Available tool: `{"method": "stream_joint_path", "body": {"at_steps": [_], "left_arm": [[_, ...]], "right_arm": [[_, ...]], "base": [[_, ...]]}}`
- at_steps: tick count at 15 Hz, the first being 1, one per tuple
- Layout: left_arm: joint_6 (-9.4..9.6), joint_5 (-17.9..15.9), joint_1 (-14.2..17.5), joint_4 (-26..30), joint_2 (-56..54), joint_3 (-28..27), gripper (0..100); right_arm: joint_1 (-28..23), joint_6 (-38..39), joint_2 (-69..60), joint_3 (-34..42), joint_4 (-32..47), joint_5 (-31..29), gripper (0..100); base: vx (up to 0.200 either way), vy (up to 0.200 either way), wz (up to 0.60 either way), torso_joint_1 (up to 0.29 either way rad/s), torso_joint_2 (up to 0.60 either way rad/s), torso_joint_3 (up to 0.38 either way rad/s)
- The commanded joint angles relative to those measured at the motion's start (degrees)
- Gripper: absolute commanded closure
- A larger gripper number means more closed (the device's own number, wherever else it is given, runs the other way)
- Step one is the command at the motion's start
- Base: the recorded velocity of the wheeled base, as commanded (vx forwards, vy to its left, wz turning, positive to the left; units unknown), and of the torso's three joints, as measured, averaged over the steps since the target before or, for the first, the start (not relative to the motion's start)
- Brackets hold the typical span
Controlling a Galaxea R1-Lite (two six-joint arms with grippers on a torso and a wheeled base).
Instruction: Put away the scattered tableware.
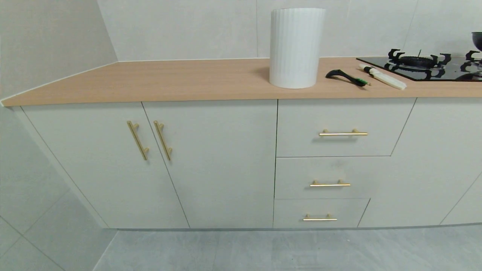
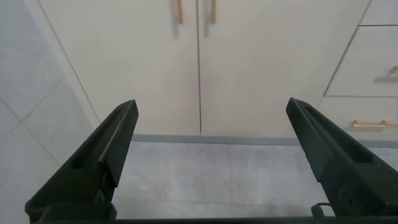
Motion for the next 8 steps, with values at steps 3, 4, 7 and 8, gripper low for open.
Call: {"method": "stream_joint_path", "body": {"at_steps": [3, 4, 7, 8], "left_arm": [[0.01, 0.11, 0.06, -0.01, 0.07, 0.00, 0], [0.01, 0.02, 0.06, -0.01, 0.07, 0.00, 0], [0.18, 0.02, 0.06, -0.01, 0.07, 0.00, 0], [0.27, 0.02, 0.06, -0.01, 0.07, 0.00, 0]], "right_arm": [[0.02, 0.25, 0.07, 0.00, -0.01, -0.03, 0], [0.02, 0.25, 0.07, 0.00, -0.01, -0.03, 0], [0.02, 0.25, 0.07, 0.00, -0.10, -0.03, 0], [0.02, 0.34, 0.07, 0.00, -0.01, -0.03, 0]], "base": [[0.000, 0.000, 0.00, 0.000, 0.00, 0.000], [0.000, 0.000, 0.00, 0.000, 0.00, 0.000], [0.067, 0.000, 0.00, 0.001, 0.00, 0.002], [0.200, 0.000, 0.00, -0.002, 0.00, 0.007]]}}
